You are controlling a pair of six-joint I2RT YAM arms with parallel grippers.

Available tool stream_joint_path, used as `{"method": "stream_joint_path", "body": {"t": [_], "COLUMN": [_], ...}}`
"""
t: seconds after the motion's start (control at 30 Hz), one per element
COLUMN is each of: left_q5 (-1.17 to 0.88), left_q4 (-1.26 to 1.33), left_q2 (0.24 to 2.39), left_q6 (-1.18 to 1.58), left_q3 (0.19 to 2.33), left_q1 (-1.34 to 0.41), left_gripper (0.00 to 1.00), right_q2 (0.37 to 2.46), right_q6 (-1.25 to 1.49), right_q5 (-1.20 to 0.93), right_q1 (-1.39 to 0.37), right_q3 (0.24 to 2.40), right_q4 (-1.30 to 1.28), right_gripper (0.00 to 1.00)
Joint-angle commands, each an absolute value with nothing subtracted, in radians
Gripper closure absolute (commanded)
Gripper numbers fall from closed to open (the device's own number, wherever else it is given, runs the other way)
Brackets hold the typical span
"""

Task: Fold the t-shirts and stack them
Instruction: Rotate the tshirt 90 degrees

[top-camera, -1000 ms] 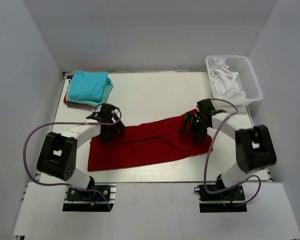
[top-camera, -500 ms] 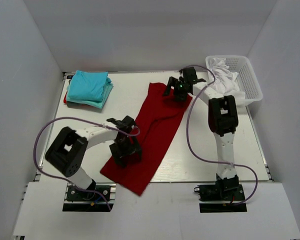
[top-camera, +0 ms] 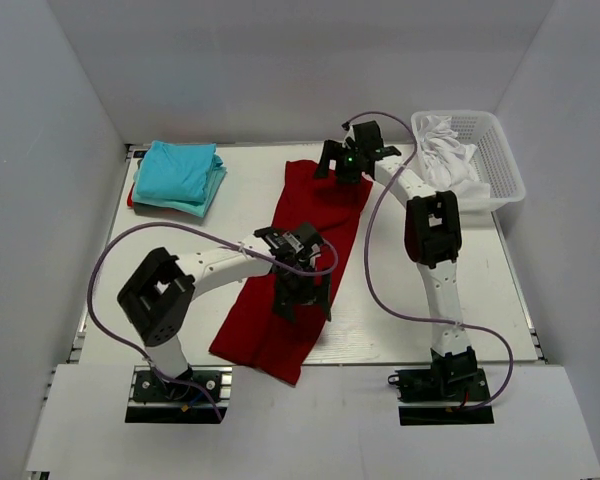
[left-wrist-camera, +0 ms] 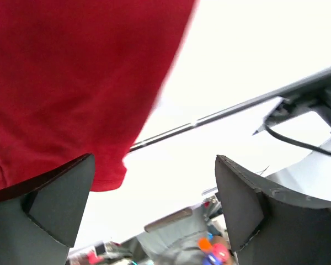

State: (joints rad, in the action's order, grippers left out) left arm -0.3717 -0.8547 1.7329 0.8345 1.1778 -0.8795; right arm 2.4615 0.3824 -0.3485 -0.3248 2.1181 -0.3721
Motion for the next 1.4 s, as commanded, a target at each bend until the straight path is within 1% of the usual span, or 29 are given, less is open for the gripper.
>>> {"method": "stream_joint_path", "body": {"t": [0.0,0.07,0.1,0.17,0.2,0.23,0.27,0.3,0.33,0.4,0.47,0.57,0.73,0.83,1.03,1.17,1.23,1.33,1.37], "left_q5": [-0.356,-0.240,-0.154,-0.028,0.136,0.206,0.257,0.337,0.368,0.441,0.481,0.482,0.482,0.442,0.393,0.330,0.308,0.284,0.275], "left_q4": [-0.837,-0.880,-0.893,-0.952,-0.975,-1.015,-1.025,-1.025,-1.037,-1.064,-1.089,-1.069,-1.003,-0.977,-0.957,-0.897,-0.882,-0.882,-0.882], "left_q2": [1.663,1.632,1.614,1.537,1.510,1.482,1.429,1.404,1.382,1.356,1.356,1.356,1.356,1.347,1.356,1.321,1.321,1.321,1.321], "left_q6": [0.753,0.741,0.726,0.736,0.755,0.805,0.824,0.845,0.888,0.928,0.968,0.968,0.957,0.939,0.901,0.850,0.833,0.805,0.795], "left_q3": [1.250,1.299,1.310,1.330,1.330,1.339,1.339,1.327,1.309,1.308,1.308,1.308,1.276,1.241,1.194,1.160,1.160,1.160,1.160], "left_q1": [-0.879,-0.879,-0.864,-0.854,-0.854,-0.845,-0.845,-0.832,-0.816,-0.793,-0.752,-0.693,-0.594,-0.562,-0.525,-0.515,-0.515,-0.515,-0.515], "left_gripper": [0.00,0.00,0.00,0.00,0.00,0.00,0.00,0.00,0.00,0.00,0.00,0.00,0.00,0.00,0.00,0.00,0.00,0.00,0.00], "right_q2": [2.372,2.309,2.262,2.168,2.148,2.079,2.056,2.040,1.989,1.970,1.942,1.939,1.940,1.982,2.034,2.082,2.120,2.186,2.219], "right_q6": [0.321,0.321,0.324,0.330,0.348,0.366,0.376,0.399,0.400,0.446,0.465,0.512,0.551,0.578,0.566,0.519,0.514,0.483,0.470], "right_q5": [-0.307,-0.278,-0.252,-0.195,-0.131,-0.115,-0.104,-0.092,-0.060,-0.020,0.035,0.106,0.124,0.118,0.166,0.060,0.048,0.051,0.046], "right_q1": [-0.325,-0.328,-0.328,-0.337,-0.351,-0.353,-0.360,-0.383,-0.394,-0.443,-0.483,-0.554,-0.661,-0.684,-0.647,-0.594,-0.560,-0.497,-0.447], "right_q3": [2.149,2.119,2.058,2.019,1.958,1.935,1.857,1.835,1.812,1.729,1.694,1.652,1.534,1.502,1.506,1.503,1.519,1.587,1.636], "right_q4": [-0.400,-0.419,-0.419,-0.466,-0.482,-0.512,-0.534,-0.551,-0.584,-0.607,-0.656,-0.739,-0.767,-0.761,-0.732,-0.672,-0.653,-0.667,-0.682], "right_gripper": [0.10,0.10,0.10,0.10,0.10,0.10,0.10,0.10,0.10,0.10,0.10,0.10,0.10,0.10,0.10,0.10,0.10,0.10,0.10]}}
